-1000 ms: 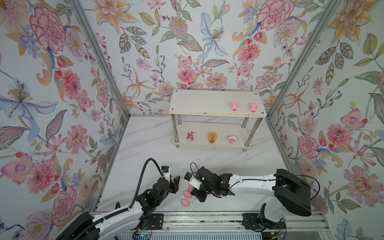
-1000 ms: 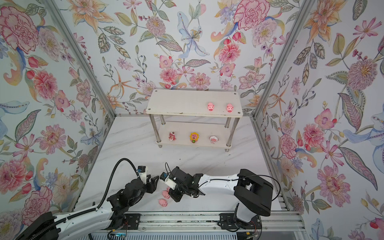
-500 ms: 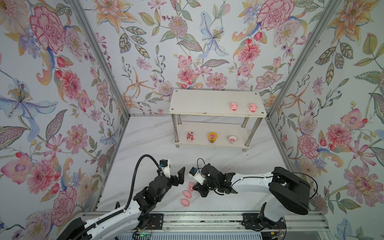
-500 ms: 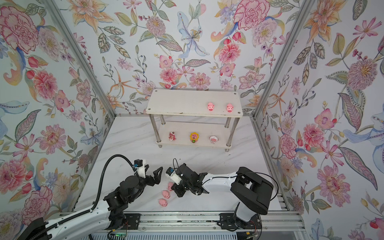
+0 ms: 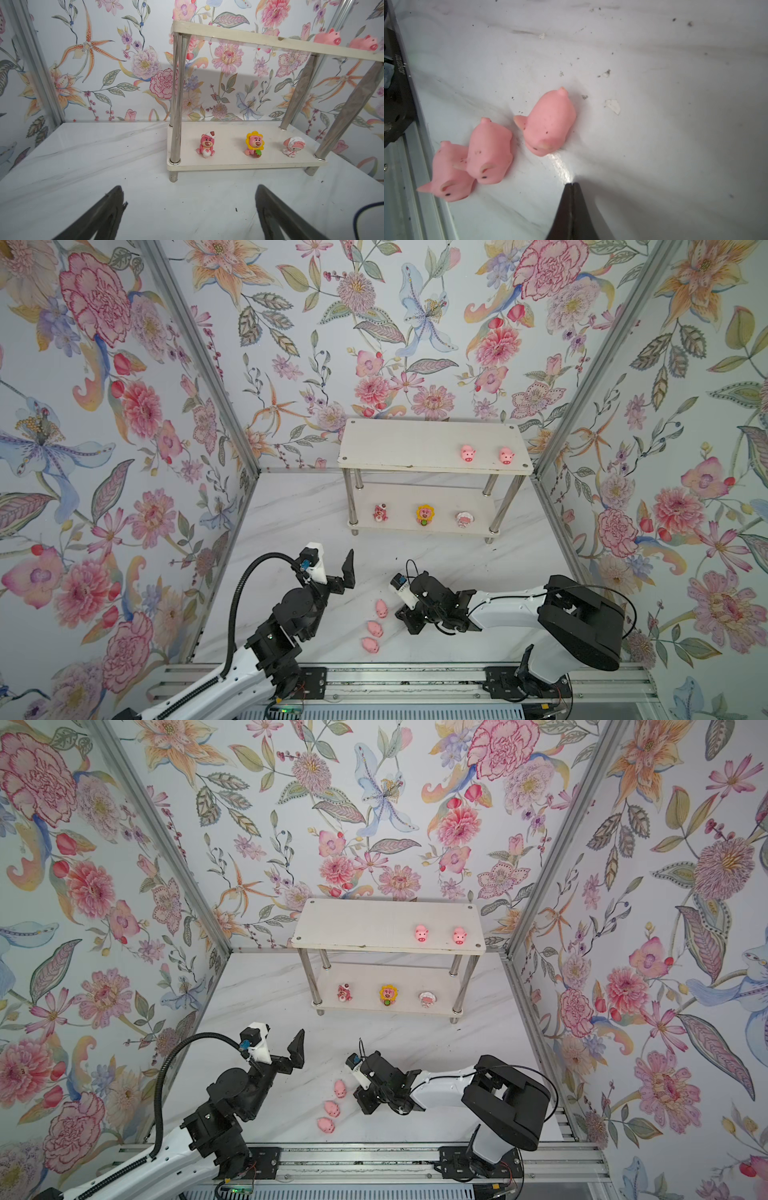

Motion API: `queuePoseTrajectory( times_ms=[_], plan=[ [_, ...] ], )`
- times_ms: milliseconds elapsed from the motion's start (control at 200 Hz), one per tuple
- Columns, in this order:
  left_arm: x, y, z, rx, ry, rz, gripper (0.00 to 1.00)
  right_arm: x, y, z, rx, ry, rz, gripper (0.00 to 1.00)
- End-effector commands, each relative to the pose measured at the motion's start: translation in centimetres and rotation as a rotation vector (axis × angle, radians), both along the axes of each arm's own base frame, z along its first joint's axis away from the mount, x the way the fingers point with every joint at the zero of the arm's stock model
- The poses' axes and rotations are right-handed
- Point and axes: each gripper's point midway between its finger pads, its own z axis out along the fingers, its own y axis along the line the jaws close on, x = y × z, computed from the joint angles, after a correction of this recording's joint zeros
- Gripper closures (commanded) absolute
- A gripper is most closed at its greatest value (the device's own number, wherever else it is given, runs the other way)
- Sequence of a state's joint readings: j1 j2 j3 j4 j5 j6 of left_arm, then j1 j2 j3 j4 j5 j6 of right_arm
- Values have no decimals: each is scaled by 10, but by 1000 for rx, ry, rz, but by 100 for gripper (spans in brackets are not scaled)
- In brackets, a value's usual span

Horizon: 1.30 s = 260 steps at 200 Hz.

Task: Place and organize the plastic toys onto the shelf
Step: 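Lower the right gripper onto a pink pig on the table and close, then lift the pig with the right gripper up onto the upper shelf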

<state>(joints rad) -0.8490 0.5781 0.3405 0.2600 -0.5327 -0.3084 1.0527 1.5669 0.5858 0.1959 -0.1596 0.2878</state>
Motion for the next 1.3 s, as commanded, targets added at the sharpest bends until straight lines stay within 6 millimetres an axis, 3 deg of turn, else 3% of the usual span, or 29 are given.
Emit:
queuePoseTrajectory(
  times_ms=[0, 150, 290, 380, 555, 716, 881, 981, 1161, 1296],
  plan=[
    [13, -2, 1, 159, 34, 44, 1, -1, -19, -2, -39, -12, -82, 100],
    [18, -22, 13, 124, -18, -35, 0, 1, -13, 28, 3, -101, -90, 89],
    [18, -23, 13, 51, -34, -106, 1, 7, -2, 48, 14, -177, -111, 63],
    [21, -20, -1, 68, 19, -120, 7, 11, 7, 52, 1, -211, -123, 53],
    [18, -21, -47, 42, 116, -147, 19, 13, 28, 47, -63, -258, -130, 46],
    [12, -11, -85, -8, 187, -132, 20, 17, 42, 37, -116, -280, -168, 46],
    [1, 0, -118, -21, 221, -123, 23, 22, 40, 24, -151, -263, -239, 50],
    [-2, 4, -127, -33, 206, -117, 25, 22, 41, 17, -162, -242, -276, 56],
    [-4, 1, -125, -63, 139, -148, 25, 23, 45, 7, -175, -205, -335, 65],
    [-8, -4, -134, -74, 163, -185, 28, 27, 43, 8, -185, -205, -378, 79]
  ],
)
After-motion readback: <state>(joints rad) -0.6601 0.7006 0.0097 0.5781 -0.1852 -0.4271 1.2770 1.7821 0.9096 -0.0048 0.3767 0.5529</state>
